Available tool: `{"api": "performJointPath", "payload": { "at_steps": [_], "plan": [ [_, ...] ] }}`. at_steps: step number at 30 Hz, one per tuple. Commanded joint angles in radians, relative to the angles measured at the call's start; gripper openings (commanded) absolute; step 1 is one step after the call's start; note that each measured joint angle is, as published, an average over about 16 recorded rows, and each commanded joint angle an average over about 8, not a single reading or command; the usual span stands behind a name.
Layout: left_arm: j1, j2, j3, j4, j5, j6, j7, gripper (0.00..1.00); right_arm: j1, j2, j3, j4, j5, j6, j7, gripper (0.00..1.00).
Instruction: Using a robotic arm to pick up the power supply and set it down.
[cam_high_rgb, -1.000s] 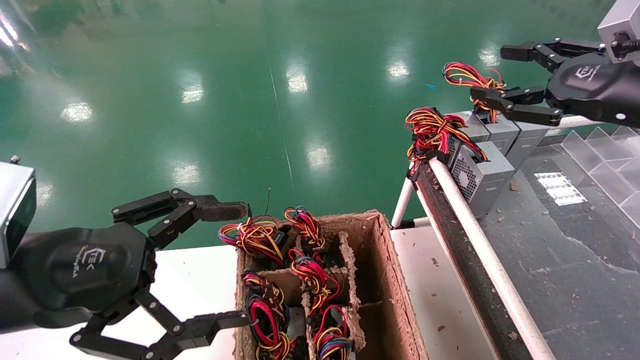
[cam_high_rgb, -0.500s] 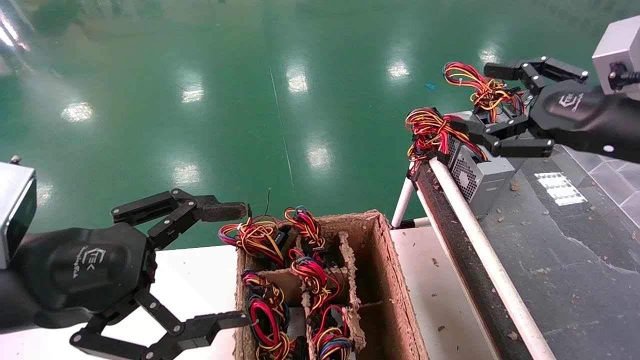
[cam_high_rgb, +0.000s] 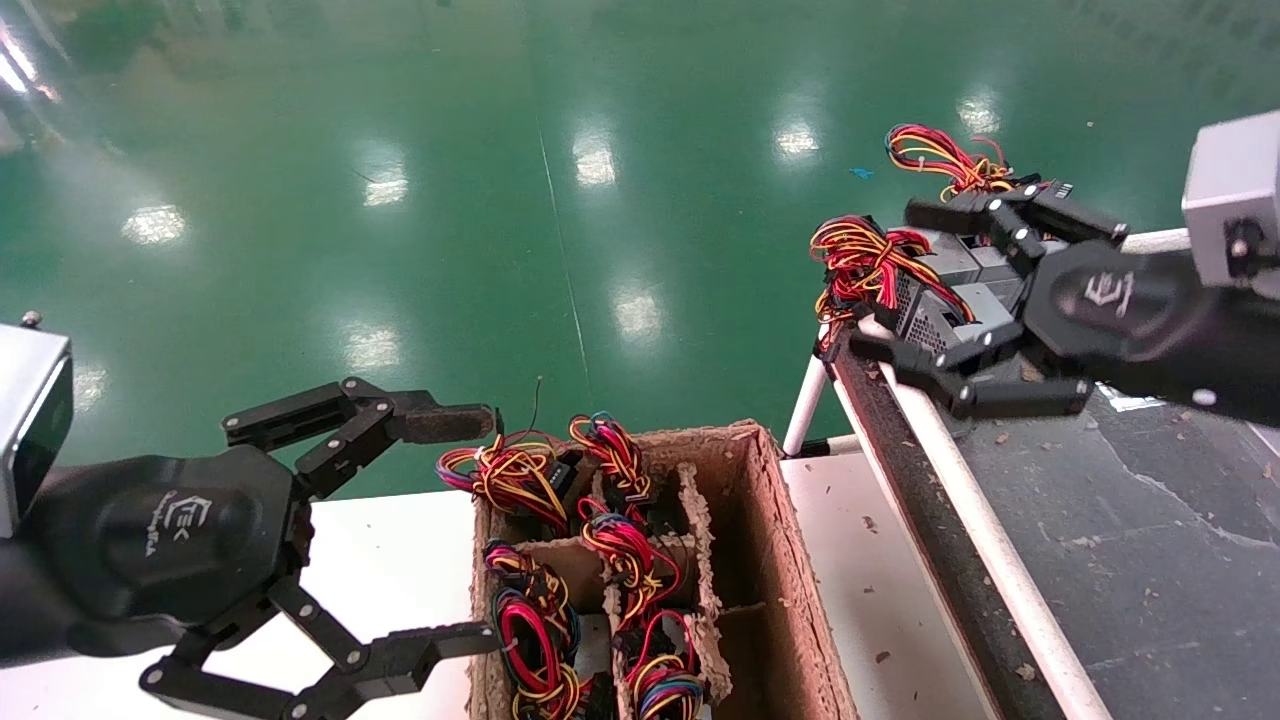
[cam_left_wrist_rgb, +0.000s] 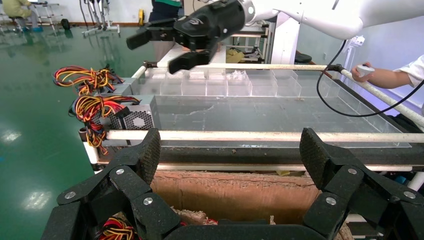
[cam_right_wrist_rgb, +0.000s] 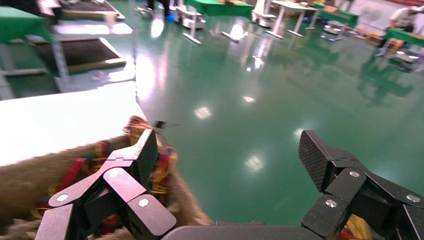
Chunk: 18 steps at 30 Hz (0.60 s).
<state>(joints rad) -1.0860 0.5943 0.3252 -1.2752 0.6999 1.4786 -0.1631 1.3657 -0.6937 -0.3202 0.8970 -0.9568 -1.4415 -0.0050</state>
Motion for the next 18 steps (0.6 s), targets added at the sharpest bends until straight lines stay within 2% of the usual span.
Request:
{"api": "performJointPath", "payload": {
  "at_steps": [1, 18],
  "plan": [
    [0.0, 0.0, 0.0, 0.0, 0.0, 0.0, 0.0, 1.0, -0.027, 0.008, 0.004, 0.036, 0.021, -0.005, 0.018, 1.0],
    [0.0, 0.0, 0.001, 0.0, 0.0, 0.0, 0.0, 1.0, -0.253, 0.072, 0.035, 0.337, 0.197, -0.047, 0.168, 1.0]
  ]
}}
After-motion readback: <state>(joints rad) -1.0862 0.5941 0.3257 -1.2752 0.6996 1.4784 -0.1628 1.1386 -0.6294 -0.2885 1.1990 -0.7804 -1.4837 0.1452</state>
